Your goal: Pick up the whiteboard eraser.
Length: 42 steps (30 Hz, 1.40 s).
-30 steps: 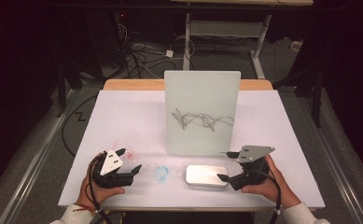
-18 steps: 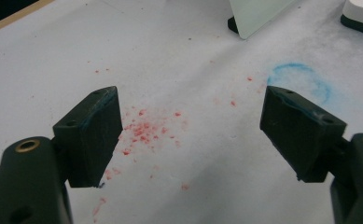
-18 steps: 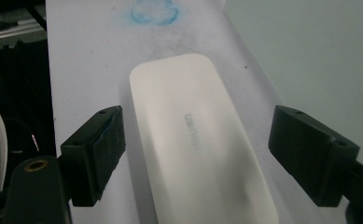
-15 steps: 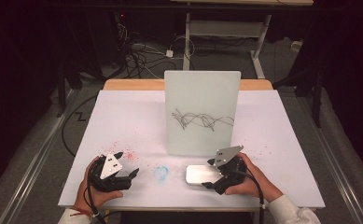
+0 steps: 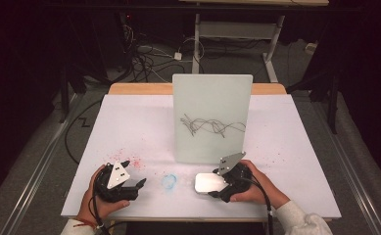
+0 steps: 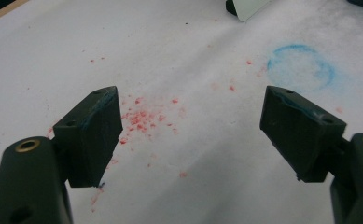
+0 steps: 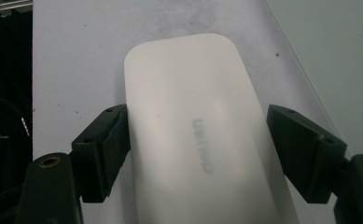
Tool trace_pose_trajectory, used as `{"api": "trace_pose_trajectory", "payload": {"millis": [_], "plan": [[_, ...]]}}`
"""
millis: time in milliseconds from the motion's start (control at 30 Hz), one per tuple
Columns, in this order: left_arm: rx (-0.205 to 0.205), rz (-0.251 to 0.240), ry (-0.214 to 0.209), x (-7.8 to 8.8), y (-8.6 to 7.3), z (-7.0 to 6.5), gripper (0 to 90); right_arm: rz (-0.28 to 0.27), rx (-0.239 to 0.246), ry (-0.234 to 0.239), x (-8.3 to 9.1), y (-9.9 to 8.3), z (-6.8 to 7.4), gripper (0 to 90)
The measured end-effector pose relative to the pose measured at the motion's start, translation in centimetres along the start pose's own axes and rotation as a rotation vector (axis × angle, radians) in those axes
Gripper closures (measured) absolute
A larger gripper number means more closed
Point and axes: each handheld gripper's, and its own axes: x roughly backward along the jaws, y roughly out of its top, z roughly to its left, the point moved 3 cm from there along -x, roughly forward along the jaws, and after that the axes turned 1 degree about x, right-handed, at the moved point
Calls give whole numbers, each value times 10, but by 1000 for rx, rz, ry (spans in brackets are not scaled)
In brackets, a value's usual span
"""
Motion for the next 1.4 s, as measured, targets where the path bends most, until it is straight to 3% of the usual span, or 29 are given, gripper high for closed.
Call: {"api": "trace_pose_trajectory", "payload": {"millis": [100,400,667,867,900,933,967,1033,1200,1400], "plan": [[0,3,3,0,0,0,200,-1,10,5,2,0,1,307],[4,3,11,0,0,1,207,-38,19,-38,8,-1,3,308],[1,5,9,0,0,0,208,-136,-10,-141,26,3,-5,307],[0,12,6,-1,-1,0,208,-204,-31,-242,38,8,-12,308],[1,12,7,-2,-1,0,208,-215,-28,-266,40,10,-13,308],[1,13,6,-2,-1,0,208,-231,-11,-324,43,13,-15,308],[2,15,7,-2,-1,0,208,-231,-11,-324,43,13,-15,308],[2,18,7,-3,-1,0,209,-252,1,-382,45,18,-17,308],[3,20,8,-3,-1,0,211,-272,106,-566,42,33,-15,308],[0,20,5,-3,-1,0,212,-331,168,-679,30,51,-12,308]]}}
